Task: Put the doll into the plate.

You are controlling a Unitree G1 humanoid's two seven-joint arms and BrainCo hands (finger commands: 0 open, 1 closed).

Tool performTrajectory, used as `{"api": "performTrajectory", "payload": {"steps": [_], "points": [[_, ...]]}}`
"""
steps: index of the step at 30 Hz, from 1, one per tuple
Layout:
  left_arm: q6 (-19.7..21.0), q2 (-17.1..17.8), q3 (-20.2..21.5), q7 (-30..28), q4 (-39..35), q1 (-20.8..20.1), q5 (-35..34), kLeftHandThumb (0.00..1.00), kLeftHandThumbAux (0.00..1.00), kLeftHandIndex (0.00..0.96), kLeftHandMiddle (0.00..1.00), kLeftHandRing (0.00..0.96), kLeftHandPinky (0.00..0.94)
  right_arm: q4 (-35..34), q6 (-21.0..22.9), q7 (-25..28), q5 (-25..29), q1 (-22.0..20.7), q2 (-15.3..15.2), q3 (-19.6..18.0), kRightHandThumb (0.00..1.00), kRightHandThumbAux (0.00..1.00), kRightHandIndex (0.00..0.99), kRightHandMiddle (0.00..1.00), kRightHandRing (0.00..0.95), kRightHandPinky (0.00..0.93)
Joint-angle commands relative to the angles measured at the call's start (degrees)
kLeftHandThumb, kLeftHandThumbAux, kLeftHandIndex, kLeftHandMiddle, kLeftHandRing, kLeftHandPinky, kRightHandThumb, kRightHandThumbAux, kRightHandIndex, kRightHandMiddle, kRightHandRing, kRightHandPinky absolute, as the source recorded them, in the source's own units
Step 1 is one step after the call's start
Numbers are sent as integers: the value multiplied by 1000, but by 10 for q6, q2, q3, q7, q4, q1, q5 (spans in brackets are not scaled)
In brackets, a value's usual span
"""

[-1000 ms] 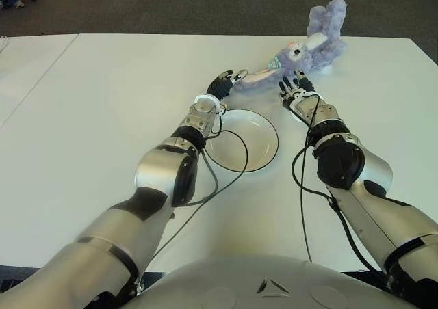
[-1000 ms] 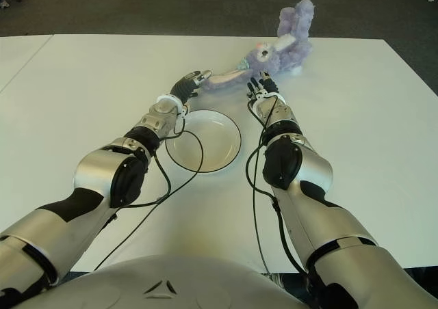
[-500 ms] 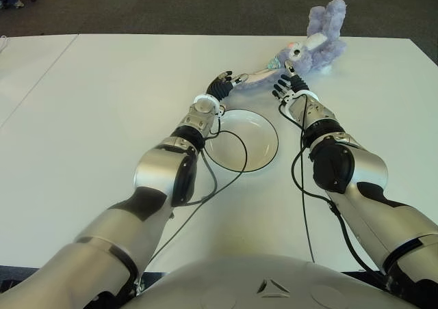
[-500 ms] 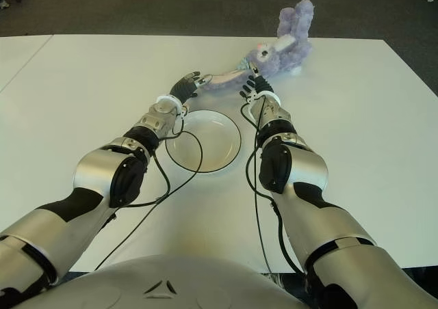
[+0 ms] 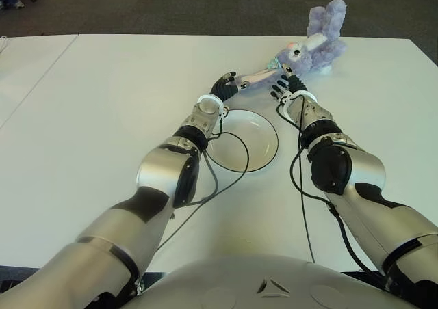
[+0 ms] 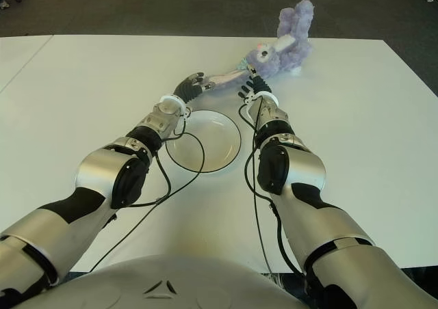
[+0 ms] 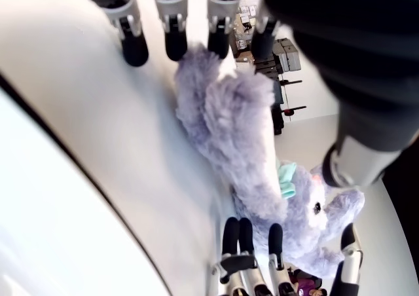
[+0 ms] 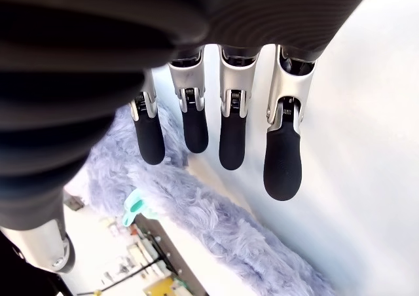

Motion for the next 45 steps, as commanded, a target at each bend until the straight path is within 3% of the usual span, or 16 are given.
{"api": "performTrajectory", "payload": {"steps": [1,8,14,20,26,32,34,35,36,37,38,39,40,42,43,45], "points": [[19,-47,-19,4,14,5,13,263,613,76,97,89,131,43,32,-9,-14,86,29,8,113,568,239,216,188,185],[13,-62,-47,17,12,-2,29,276,627,94,110,104,130,44,27,-11,-15,92,32,8,95,572,246,217,193,195],[4,-77,-79,25,12,-4,49,245,649,102,110,104,130,44,19,-6,-11,98,35,3,70,577,186,168,152,147],[1,-95,-110,38,11,-10,64,255,676,117,128,120,153,45,14,-3,-10,100,40,0,115,570,203,161,148,162],[-6,-103,-138,50,13,-7,81,305,680,123,134,118,154,46,17,-14,-5,97,47,-5,173,577,333,267,241,222],[-19,-110,-184,80,16,-1,120,364,683,128,143,124,158,45,15,-14,19,94,58,-31,289,604,424,396,373,382],[-20,-110,-206,98,18,0,139,433,689,135,149,127,163,45,19,-19,34,91,61,-46,310,611,449,453,460,510],[-17,-109,-232,117,20,2,165,441,689,136,150,128,164,44,26,-27,47,83,64,-58,313,611,452,458,468,520],[-16,-108,-250,130,21,3,181,536,678,155,165,160,201,44,32,-33,55,77,65,-66,333,622,475,504,519,574],[-14,-106,-272,145,22,4,202,562,674,160,168,169,210,43,39,-42,67,68,68,-76,338,625,481,516,532,588],[-13,-104,-286,155,23,5,215,639,659,173,175,186,233,42,44,-48,74,62,69,-83,594,694,440,531,546,614],[-11,-101,-308,168,24,5,235,653,656,175,176,189,237,41,46,-55,87,55,75,-93,637,705,433,533,549,618],[-9,-98,-324,178,24,5,249,804,629,195,207,249,323,40,48,-60,96,51,79,-100,670,714,428,551,569,648],[-6,-95,-350,192,26,7,272,853,620,201,216,267,348,39,47,-58,110,50,85,-110,680,716,426,556,575,657],[-4,-94,-361,197,27,8,281,963,681,233,240,331,444,39,45,-54,114,52,86,-113,683,717,426,569,591,670],[0,-90,-384,208,28,10,301,995,699,266,255,352,475,38,43,-46,124,55,89,-119,685,717,426,579,603,680]]}}
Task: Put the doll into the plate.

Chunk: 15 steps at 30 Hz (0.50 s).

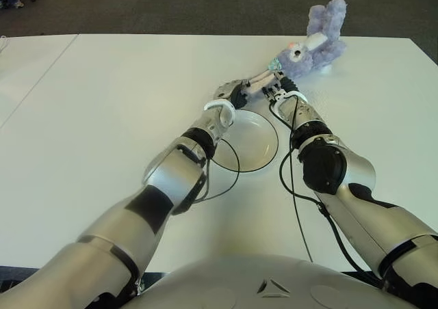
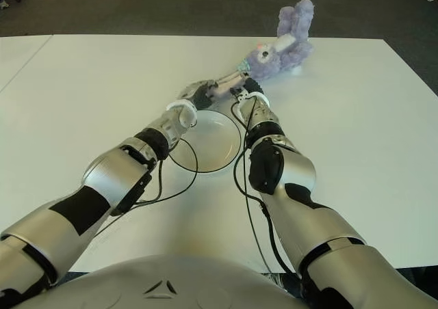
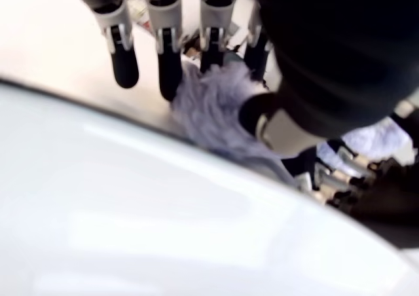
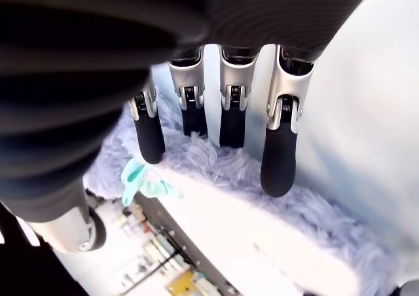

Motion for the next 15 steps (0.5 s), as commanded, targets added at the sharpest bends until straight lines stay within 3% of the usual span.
{"api": "performTrajectory", "payload": {"steps": [1,6,8,10,15], "points": [[12,-85,-68,36,13,13,63,998,700,272,258,355,478,45,54,-22,31,66,39,-27,686,717,426,581,605,682],[52,-69,-170,79,19,15,156,1000,702,283,288,356,476,44,46,-3,41,76,41,-28,693,718,426,614,646,718],[67,-64,-197,87,21,16,181,1000,703,261,303,354,473,43,44,0,42,80,41,-27,694,718,425,625,660,729],[75,-59,-213,91,22,16,194,1000,684,254,330,426,517,43,41,1,44,83,43,-27,694,719,425,637,673,736],[122,-45,-270,83,26,1,244,1000,682,243,333,430,526,42,28,12,52,97,47,-29,692,720,426,666,701,742]]}}
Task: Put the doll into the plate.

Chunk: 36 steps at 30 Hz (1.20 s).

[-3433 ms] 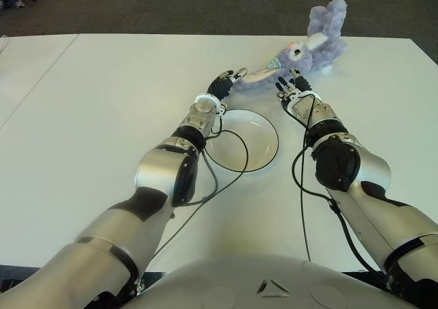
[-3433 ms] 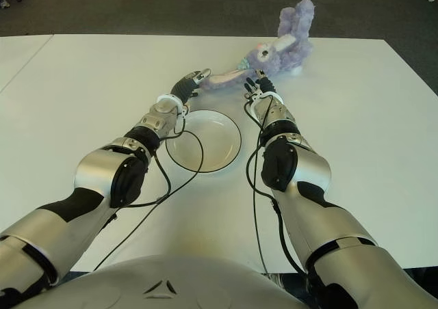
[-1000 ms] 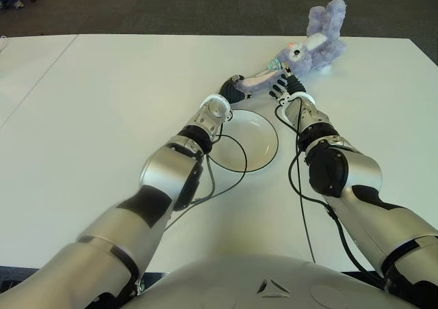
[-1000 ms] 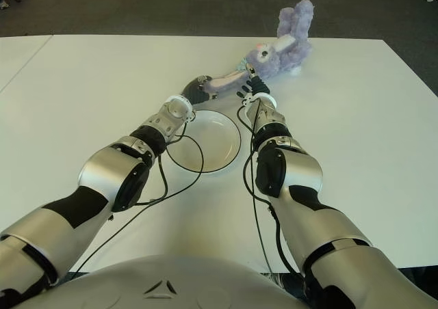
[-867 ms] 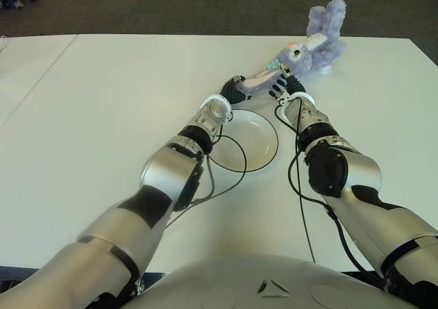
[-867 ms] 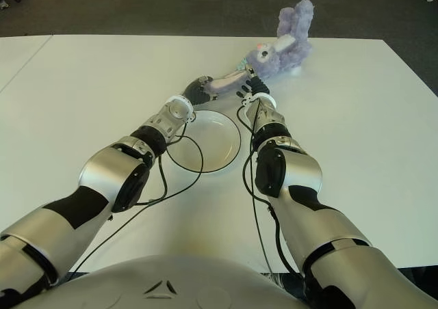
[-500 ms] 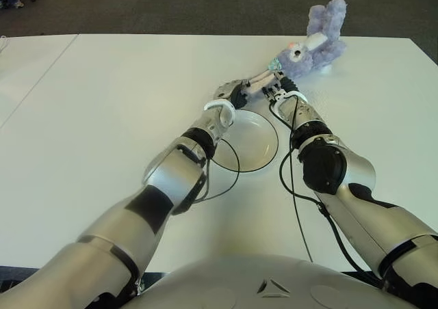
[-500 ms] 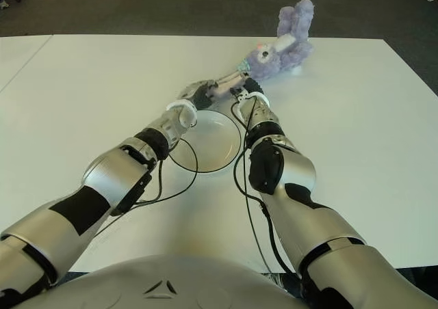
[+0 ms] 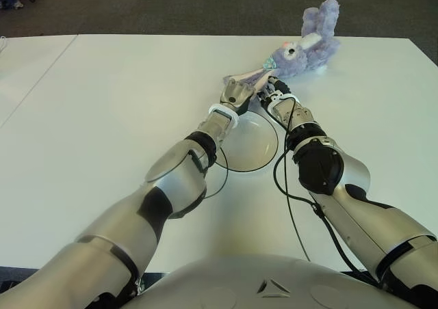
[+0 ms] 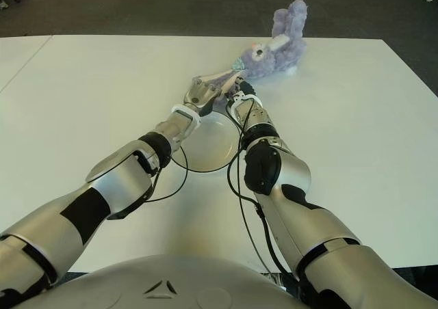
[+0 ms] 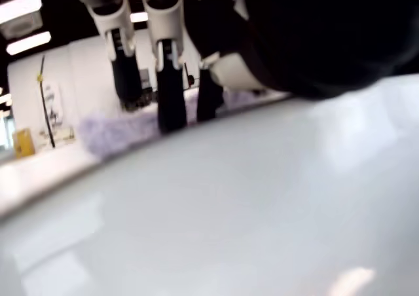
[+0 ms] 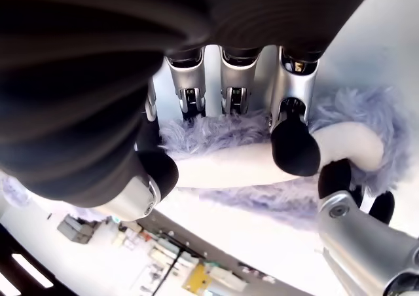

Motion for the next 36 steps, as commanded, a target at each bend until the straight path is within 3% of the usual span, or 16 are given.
{"api": "performTrajectory", "payload": {"steps": [1,3,4,5,7,8,9,10,14,23,36], "points": [[42,-43,-56,-23,17,-3,55,1000,681,244,335,432,532,43,23,-17,0,92,35,-1,692,720,426,667,702,737],[53,-37,-65,-36,17,-7,61,1000,676,288,350,435,540,43,11,-12,-11,103,46,11,690,720,427,665,697,726],[57,-34,-69,-40,18,-9,64,1000,668,324,415,505,579,43,4,-9,-18,108,52,17,687,719,426,607,638,648],[60,-32,-72,-44,18,-10,66,1000,666,330,426,516,586,42,-4,-6,-23,113,59,24,687,719,425,597,628,635],[64,-29,-77,-49,18,-11,68,956,655,358,490,573,770,41,-12,-3,-28,118,65,31,677,724,415,380,390,415],[65,-29,-79,-51,18,-11,68,952,652,366,505,571,810,40,-14,-2,-28,118,67,33,672,726,410,314,315,335],[65,-26,-80,-54,18,-12,67,951,652,368,507,571,816,38,-16,-5,-27,116,71,35,671,727,409,303,302,322],[66,-24,-82,-56,18,-12,67,879,662,389,540,724,840,36,-18,-7,-26,114,73,36,667,729,404,282,279,284],[64,-14,-73,-56,17,-14,56,850,669,392,543,802,844,27,-29,-23,-17,101,84,38,662,735,397,247,247,253],[47,-3,-40,-52,14,-16,25,846,671,391,541,816,840,27,-35,-11,-24,99,86,61,660,740,395,180,181,197],[9,30,-10,-19,2,-50,5,846,670,395,545,808,826,30,-40,-1,-26,102,88,78,660,740,396,191,177,194]]}}
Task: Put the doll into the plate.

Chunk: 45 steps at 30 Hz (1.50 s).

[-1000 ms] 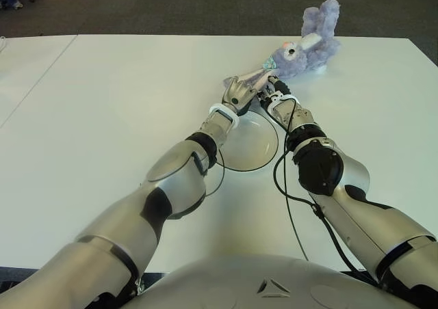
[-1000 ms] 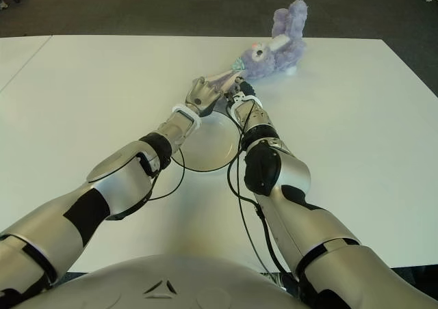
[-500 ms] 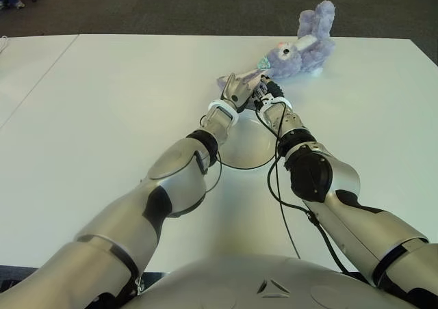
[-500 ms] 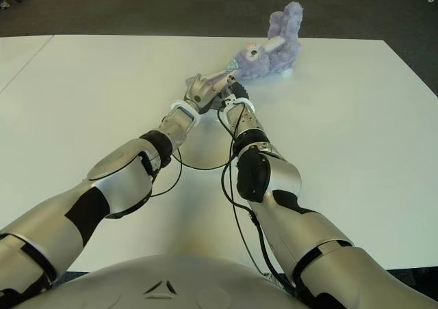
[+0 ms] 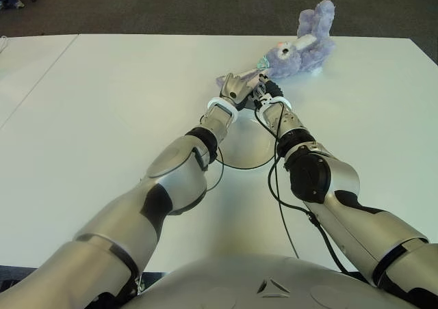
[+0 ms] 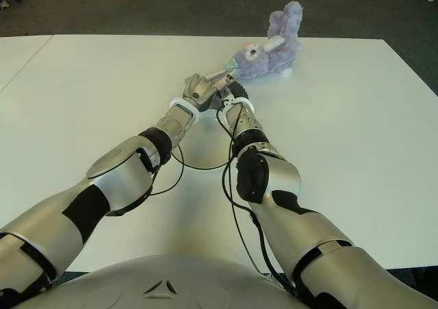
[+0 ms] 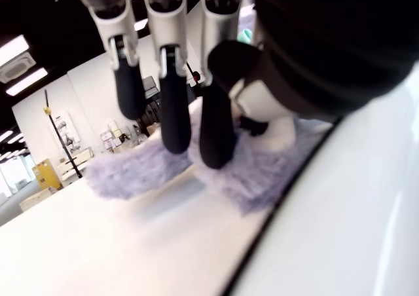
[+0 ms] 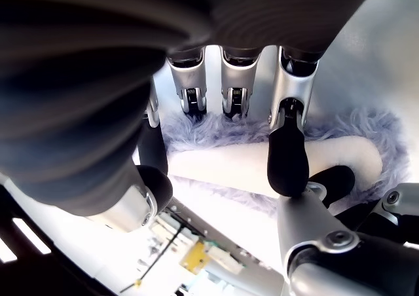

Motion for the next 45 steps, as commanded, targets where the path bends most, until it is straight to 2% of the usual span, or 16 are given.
{"api": "performTrajectory", "payload": {"steps": [1,8,16,20,21,23,33,39,45], "points": [[-33,20,11,22,-10,-22,-9,848,669,396,546,805,822,43,20,-23,-8,83,52,2,660,741,396,195,183,206],[-63,32,11,57,-17,-20,-7,850,667,399,548,798,812,44,24,-24,-4,84,54,1,661,740,398,212,201,231],[-97,73,-3,117,-32,-18,9,854,663,408,556,795,777,47,30,-21,1,88,53,-5,663,737,402,225,201,218],[-100,95,-13,142,-37,-19,20,865,655,444,619,798,766,48,33,-21,1,89,52,-5,664,737,403,230,203,219],[-99,99,-14,146,-39,-20,22,858,658,442,523,757,747,49,34,-21,0,89,51,-5,665,736,405,233,204,220],[-98,105,-17,153,-41,-20,26,857,658,440,496,740,745,49,35,-21,-1,88,49,-4,665,736,405,234,204,221],[-97,136,-27,172,-77,-16,37,855,656,439,492,754,807,49,38,-21,-9,90,48,5,666,736,406,228,200,218],[-103,185,-30,172,-167,9,47,855,655,439,492,764,815,48,39,-20,-10,90,50,9,665,736,406,226,198,216],[-97,252,-29,142,-304,64,69,854,656,439,492,766,827,47,41,-16,-13,88,51,18,666,737,407,221,191,206]]}}
